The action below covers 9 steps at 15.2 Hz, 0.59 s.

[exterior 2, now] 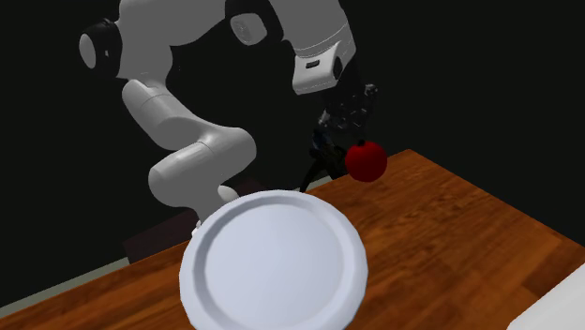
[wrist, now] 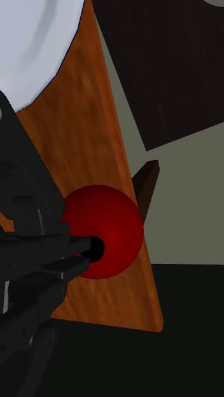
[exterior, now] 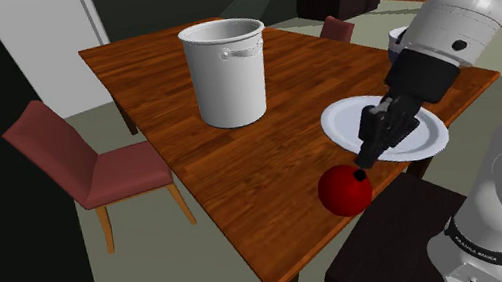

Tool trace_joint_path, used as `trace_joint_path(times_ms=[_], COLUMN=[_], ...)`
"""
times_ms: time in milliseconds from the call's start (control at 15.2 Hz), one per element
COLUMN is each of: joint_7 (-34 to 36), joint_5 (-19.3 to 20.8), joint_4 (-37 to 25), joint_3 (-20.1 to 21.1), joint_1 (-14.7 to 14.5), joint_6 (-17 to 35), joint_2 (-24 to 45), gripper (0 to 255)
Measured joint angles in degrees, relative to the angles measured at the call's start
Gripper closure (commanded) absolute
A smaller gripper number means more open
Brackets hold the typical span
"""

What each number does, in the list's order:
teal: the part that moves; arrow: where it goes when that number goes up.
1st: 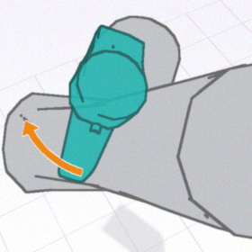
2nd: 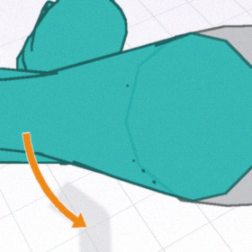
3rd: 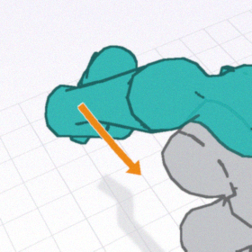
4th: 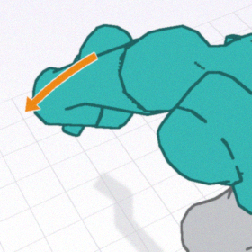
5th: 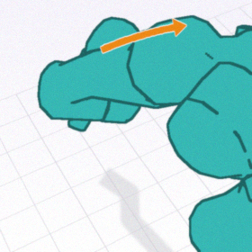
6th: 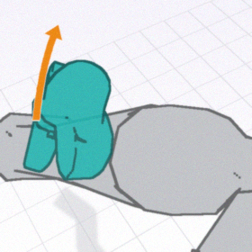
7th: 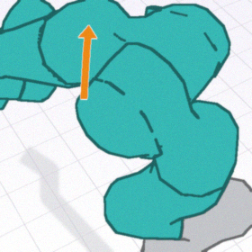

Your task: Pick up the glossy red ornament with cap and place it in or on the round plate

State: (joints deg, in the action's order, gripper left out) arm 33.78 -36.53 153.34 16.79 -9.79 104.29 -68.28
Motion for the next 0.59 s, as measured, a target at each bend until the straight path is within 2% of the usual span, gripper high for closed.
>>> trace_joint_path(times_ms=[132, 198, 330, 462, 594], joint_7=[0.45, 0.45, 2.19, 7.93, 10.31], joint_5=[0.55, 0.55, -1.00, -6.52, -9.72], joint_4=[-1.52, -1.53, -0.80, 2.55, 4.18], joint_3=[-0.47, -0.47, -1.08, -2.63, -2.02], joint_1=[0.20, 0.20, 0.43, 0.85, 0.63], joint_6=[-1.15, -1.15, -1.68, -2.67, -1.93], joint_2=[0.34, 0.34, 0.62, 0.61, 0.97], gripper=[255, 0, 0, 0, 0])
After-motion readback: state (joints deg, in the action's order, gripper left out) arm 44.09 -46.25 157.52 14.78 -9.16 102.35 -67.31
